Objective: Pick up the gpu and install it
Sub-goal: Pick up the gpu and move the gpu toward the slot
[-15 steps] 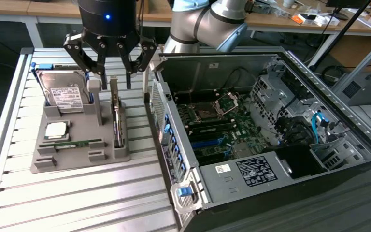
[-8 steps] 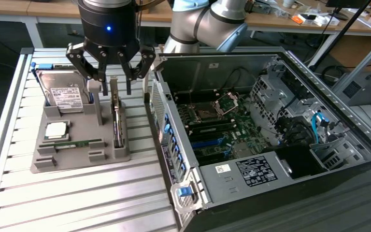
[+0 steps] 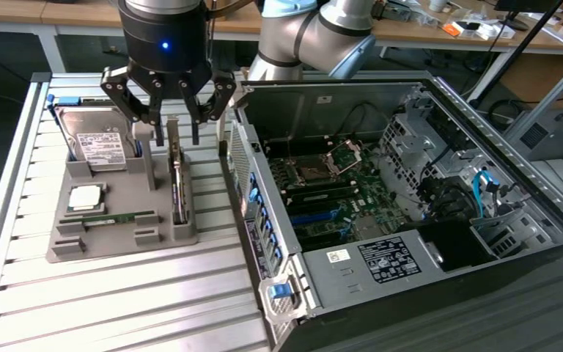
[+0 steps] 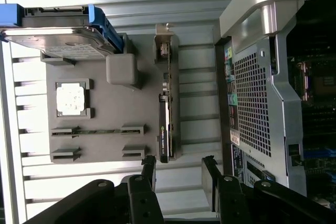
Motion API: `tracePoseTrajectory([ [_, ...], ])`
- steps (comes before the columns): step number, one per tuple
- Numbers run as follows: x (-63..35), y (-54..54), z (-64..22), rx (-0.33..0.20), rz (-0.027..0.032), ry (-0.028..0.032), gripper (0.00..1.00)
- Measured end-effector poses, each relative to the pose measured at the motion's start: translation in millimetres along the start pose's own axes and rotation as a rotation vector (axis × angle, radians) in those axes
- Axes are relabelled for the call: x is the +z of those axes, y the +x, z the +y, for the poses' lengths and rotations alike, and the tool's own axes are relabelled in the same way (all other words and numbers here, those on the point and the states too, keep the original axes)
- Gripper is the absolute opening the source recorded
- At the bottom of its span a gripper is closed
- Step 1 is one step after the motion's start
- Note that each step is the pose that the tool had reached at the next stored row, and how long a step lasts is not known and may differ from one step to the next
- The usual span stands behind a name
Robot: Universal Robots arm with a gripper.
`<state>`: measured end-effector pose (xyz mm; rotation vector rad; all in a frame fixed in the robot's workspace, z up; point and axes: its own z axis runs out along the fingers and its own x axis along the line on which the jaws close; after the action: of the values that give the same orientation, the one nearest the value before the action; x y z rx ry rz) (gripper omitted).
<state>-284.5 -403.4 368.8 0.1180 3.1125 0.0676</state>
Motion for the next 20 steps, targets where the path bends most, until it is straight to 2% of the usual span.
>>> tracePoseTrajectory([
  [3, 4.2, 0.1, -0.2, 0.000, 0.0000, 0.0000, 0.48],
  [14, 5.8, 0.2, -0.3, 0.000, 0.0001, 0.0000, 0.48],
  [16, 9.7, 0.3, -0.4, 0.000, 0.0000, 0.0002, 0.48],
  [20, 10.3, 0.3, -0.5, 0.000, 0.0000, 0.0002, 0.48],
])
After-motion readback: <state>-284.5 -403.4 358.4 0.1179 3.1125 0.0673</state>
